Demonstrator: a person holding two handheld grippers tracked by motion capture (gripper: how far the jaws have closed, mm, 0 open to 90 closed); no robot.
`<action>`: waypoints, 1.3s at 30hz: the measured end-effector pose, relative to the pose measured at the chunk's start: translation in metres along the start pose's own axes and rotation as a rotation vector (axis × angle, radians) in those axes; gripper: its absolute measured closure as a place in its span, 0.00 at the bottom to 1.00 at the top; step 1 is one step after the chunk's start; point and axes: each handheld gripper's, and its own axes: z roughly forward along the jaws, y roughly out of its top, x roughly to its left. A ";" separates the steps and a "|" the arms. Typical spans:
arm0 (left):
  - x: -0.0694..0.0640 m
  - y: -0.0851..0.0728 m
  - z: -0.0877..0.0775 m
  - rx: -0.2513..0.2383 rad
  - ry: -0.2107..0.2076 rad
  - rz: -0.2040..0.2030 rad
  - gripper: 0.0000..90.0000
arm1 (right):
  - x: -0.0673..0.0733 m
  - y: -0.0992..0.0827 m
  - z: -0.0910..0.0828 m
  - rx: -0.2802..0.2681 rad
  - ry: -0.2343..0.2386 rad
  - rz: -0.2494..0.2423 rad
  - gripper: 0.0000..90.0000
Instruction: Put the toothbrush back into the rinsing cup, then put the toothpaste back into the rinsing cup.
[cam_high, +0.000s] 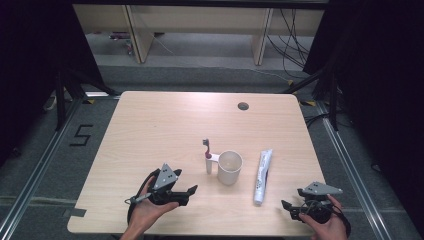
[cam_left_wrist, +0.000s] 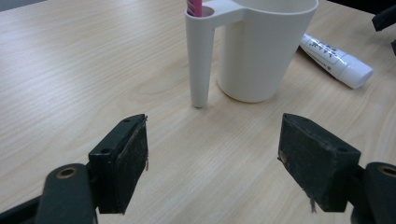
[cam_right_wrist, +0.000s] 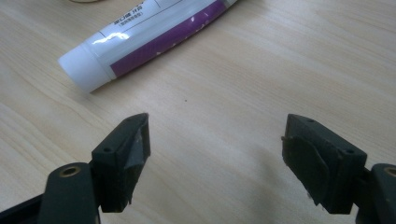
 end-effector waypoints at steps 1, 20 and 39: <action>-0.001 -0.001 -0.001 -0.006 -0.007 -0.006 0.26 | -0.003 0.000 0.001 -0.017 -0.010 -0.046 0.27; -0.019 -0.029 -0.013 0.082 -0.015 0.017 0.21 | -0.004 0.000 0.001 -0.024 -0.020 -0.070 0.27; -0.028 -0.041 -0.012 0.154 0.009 0.084 0.22 | -0.001 0.012 -0.002 -0.030 0.004 -0.004 0.28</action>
